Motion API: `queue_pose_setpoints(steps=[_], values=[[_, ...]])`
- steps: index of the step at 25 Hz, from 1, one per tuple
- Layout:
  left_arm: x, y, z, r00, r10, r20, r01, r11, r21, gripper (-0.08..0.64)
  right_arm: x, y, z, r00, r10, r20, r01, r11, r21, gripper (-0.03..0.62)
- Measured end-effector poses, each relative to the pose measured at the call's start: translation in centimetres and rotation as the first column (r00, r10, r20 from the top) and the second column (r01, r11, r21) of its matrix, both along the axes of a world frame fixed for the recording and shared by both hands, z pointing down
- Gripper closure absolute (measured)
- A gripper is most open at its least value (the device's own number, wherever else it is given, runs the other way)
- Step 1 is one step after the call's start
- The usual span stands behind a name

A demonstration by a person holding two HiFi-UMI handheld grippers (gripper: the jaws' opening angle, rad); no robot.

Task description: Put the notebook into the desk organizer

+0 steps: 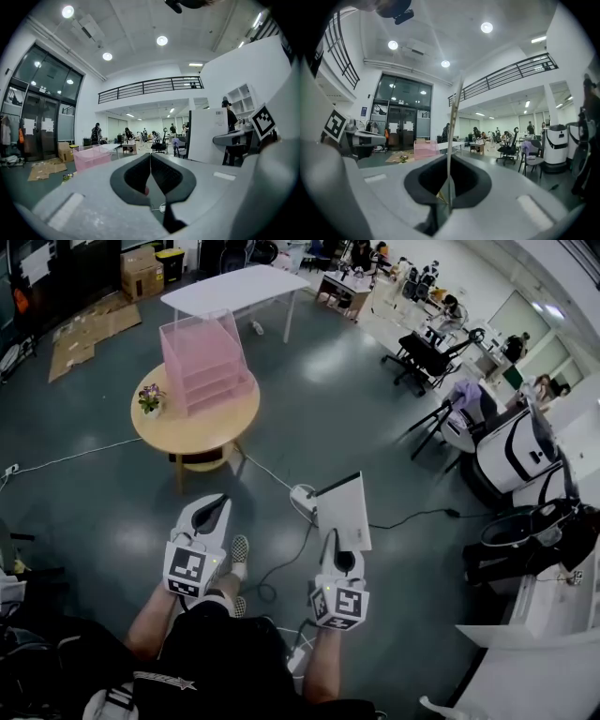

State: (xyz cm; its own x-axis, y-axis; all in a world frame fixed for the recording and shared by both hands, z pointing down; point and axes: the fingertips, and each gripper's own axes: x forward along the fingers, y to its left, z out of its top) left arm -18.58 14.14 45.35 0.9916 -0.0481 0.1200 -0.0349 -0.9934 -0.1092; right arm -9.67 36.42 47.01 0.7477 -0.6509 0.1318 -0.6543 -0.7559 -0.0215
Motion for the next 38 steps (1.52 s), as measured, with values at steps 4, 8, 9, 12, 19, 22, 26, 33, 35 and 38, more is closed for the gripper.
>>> queue_pose_setpoints(steps=[4, 8, 9, 12, 19, 22, 26, 33, 35, 38], values=[[3.1, -0.5, 0.6, 1.000, 0.012, 0.009, -0.012, 1.000, -0.002, 0.548, 2.6, -0.5, 0.5, 1.000, 0.007, -0.001, -0.007, 1.000, -0.007, 0.578], [7.0, -0.9, 1.3, 0.999, 0.022, 0.023, -0.022, 1.000, -0.011, 0.548, 6.0, -1.3, 1.1, 1.000, 0.004, 0.006, -0.003, 1.000, -0.018, 0.578], [8.0, -1.2, 1.5, 0.999, 0.023, 0.026, -0.023, 1.000, -0.014, 0.548, 6.9, -1.6, 1.2, 1.000, 0.004, 0.007, -0.004, 1.000, -0.021, 0.578], [11.1, -2.0, 1.9, 0.999, 0.023, 0.031, -0.022, 0.999, -0.028, 0.548, 9.9, -2.5, 1.2, 1.000, 0.003, 0.011, -0.002, 1.000, -0.024, 0.578], [17.9, -4.2, 2.3, 0.998, 0.023, 0.057, -0.021, 0.998, -0.051, 0.548, 16.6, -5.1, 0.8, 1.000, -0.003, 0.028, 0.004, 0.999, -0.044, 0.578], [20.6, -5.4, 2.7, 0.997, 0.022, 0.069, -0.018, 0.997, -0.070, 0.548, 19.3, -6.5, 0.8, 0.999, -0.008, 0.035, 0.010, 0.999, -0.050, 0.578], [24.0, -7.1, 2.7, 0.997, 0.019, 0.075, -0.014, 0.998, -0.069, 0.548, 22.8, -8.3, 0.6, 0.999, -0.013, 0.036, 0.016, 0.998, -0.060, 0.578], [28.2, -10.2, 3.1, 0.997, -0.004, 0.080, 0.010, 0.997, -0.076, 0.548, 27.3, -11.5, 0.9, 0.998, -0.034, 0.047, 0.037, 0.997, -0.060, 0.578], [29.0, -11.1, 2.9, 0.997, -0.012, 0.079, 0.017, 0.997, -0.074, 0.548, 28.2, -12.4, 0.8, 0.998, -0.045, 0.046, 0.048, 0.997, -0.061, 0.578], [29.8, -12.7, 2.7, 0.997, -0.031, 0.070, 0.036, 0.997, -0.070, 0.548, 29.2, -14.1, 0.6, 0.997, -0.068, 0.031, 0.070, 0.995, -0.073, 0.578]])
